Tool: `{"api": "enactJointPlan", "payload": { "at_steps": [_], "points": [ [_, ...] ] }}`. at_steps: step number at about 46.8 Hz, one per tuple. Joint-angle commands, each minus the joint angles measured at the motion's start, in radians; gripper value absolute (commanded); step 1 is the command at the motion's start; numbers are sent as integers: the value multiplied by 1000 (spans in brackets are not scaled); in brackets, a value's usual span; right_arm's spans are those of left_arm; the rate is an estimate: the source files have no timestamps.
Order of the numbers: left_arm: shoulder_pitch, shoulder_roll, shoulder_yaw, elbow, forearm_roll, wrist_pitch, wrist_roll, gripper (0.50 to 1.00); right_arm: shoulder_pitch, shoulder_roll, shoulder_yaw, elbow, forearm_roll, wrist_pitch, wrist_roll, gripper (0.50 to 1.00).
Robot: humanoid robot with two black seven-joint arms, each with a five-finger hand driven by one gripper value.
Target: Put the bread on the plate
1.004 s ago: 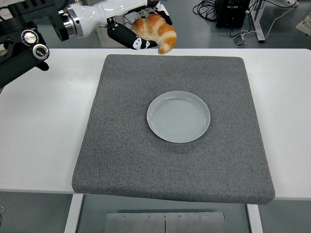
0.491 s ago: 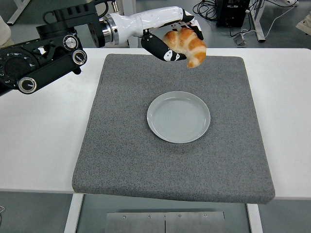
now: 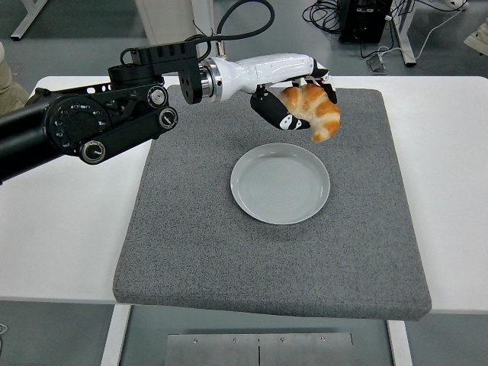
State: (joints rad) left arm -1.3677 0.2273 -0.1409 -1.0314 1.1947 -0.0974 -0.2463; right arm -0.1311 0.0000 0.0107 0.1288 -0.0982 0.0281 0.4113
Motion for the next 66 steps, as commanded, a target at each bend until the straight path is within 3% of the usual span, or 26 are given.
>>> {"api": "enactJointPlan", "payload": {
  "at_steps": [1, 31, 66],
  "points": [
    [9, -5, 7, 10, 8, 1, -1, 500, 1, 0, 0, 2, 0, 0, 0, 1000],
    [170, -36, 7, 45, 72, 44, -11, 500, 1, 0, 0, 0, 0, 0, 0, 1000],
    [280, -95, 11, 119, 129, 88, -14, 500, 1, 0, 0, 0, 0, 0, 0, 1000]
  ]
}}
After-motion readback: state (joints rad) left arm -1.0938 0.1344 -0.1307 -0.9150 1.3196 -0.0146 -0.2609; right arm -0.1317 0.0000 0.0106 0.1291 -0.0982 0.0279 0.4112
